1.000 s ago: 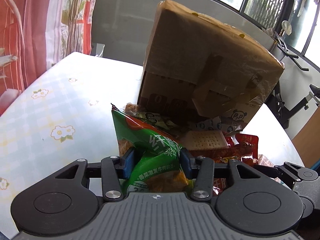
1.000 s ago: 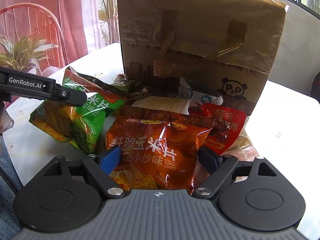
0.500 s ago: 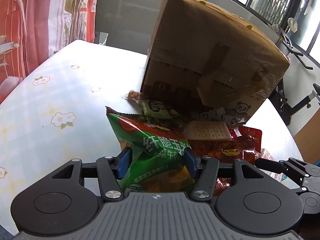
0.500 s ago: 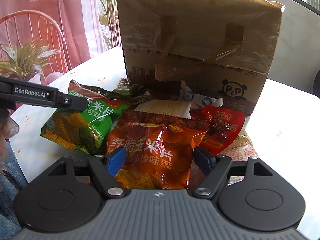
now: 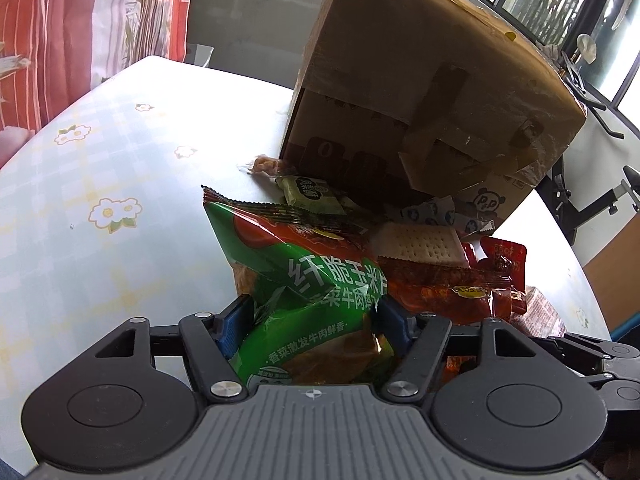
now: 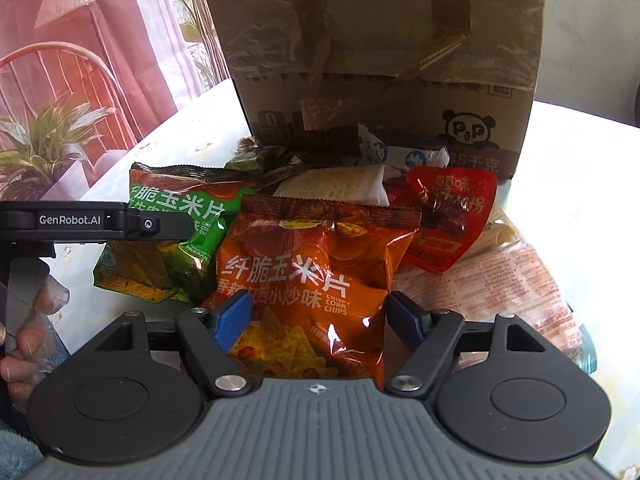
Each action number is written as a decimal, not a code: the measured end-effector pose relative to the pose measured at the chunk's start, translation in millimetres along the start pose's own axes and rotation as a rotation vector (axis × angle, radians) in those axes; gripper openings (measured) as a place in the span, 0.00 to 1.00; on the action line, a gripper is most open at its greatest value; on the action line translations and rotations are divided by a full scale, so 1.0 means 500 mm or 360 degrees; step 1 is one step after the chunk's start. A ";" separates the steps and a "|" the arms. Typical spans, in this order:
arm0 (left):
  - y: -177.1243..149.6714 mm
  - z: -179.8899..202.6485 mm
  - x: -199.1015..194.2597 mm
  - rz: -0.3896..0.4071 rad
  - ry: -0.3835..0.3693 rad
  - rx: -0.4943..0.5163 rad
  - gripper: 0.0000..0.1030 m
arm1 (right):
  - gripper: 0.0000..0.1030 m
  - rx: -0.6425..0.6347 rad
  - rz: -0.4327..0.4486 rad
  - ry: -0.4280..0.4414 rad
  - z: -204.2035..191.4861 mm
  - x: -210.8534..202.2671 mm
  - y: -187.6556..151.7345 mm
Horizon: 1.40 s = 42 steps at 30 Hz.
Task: Organize snacks
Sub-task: 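Lift both corn-chip bags up and carry them over the box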
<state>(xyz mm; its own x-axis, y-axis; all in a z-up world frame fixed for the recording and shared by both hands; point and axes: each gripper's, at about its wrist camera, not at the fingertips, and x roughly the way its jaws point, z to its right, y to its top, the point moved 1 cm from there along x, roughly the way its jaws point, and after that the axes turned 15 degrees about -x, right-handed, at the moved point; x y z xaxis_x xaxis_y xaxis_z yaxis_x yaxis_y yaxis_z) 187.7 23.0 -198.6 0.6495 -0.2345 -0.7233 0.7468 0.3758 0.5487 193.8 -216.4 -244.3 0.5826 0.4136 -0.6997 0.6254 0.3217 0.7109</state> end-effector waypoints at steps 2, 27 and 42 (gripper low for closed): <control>-0.001 0.001 -0.003 0.0009 0.0017 0.0016 0.61 | 0.75 0.0040 0.0013 0.0023 0.008 0.004 -0.002; 0.013 0.004 -0.059 0.0185 -0.0015 0.0035 0.59 | 0.43 0.0066 0.0296 0.0057 0.017 -0.040 0.012; 0.062 0.041 -0.127 0.0437 -0.0060 0.0177 0.59 | 0.39 -0.0009 0.0623 -0.0055 0.045 -0.145 0.065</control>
<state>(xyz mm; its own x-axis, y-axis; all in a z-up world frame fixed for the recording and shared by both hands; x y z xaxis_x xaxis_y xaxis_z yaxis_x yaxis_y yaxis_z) 172.8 31.3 -127.1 0.8326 -0.1715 -0.5267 0.5523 0.3297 0.7657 183.6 -255.3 -171.7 0.7936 0.4770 -0.3777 0.3498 0.1502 0.9247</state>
